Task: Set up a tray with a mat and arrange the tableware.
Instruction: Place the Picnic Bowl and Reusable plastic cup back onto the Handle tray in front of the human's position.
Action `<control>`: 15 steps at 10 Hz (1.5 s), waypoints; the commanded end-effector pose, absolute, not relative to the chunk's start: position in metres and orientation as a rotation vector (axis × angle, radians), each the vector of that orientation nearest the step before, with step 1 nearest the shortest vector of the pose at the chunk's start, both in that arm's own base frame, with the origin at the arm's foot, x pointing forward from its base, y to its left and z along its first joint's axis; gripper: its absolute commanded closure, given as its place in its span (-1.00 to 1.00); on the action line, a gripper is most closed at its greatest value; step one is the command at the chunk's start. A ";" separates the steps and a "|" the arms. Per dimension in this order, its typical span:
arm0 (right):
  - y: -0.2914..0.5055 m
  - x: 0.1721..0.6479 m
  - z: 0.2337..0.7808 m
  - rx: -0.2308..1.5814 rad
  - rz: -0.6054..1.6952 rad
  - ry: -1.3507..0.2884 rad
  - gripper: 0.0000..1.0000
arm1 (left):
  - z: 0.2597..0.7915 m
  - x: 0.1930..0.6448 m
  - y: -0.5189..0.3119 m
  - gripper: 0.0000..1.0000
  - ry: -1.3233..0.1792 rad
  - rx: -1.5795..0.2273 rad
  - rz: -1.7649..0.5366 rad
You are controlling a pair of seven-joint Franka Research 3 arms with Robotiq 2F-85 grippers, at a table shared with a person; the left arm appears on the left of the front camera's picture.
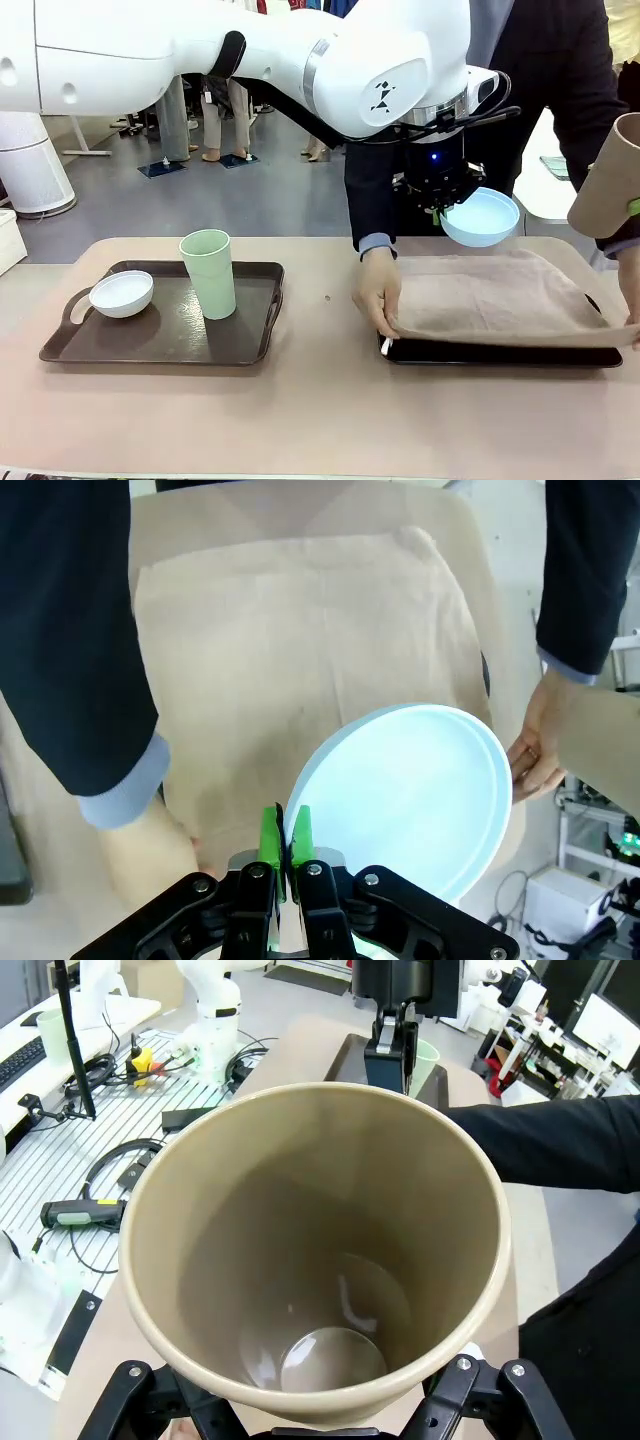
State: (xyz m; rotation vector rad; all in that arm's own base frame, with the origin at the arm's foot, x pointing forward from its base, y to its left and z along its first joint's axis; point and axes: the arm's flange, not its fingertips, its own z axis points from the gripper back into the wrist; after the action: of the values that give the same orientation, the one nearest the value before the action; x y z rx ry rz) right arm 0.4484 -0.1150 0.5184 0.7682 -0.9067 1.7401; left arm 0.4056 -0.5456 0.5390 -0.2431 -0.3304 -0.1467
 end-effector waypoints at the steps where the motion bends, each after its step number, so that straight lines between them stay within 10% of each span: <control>1: -0.113 0.450 0.519 0.769 1.747 -0.920 0.49 | 0.543 0.405 -0.544 1.00 -0.340 -0.248 -0.150; 15: -0.113 0.450 0.519 0.769 1.747 -0.920 0.49 | 0.543 0.405 -0.544 1.00 -0.340 -0.248 -0.150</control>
State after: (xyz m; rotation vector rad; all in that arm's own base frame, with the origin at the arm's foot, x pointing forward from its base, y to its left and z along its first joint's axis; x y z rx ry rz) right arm 0.4485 -0.1146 0.5184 0.7687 -0.9067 1.7408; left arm 0.4054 -0.5458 0.5391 -0.2434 -0.3303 -0.1470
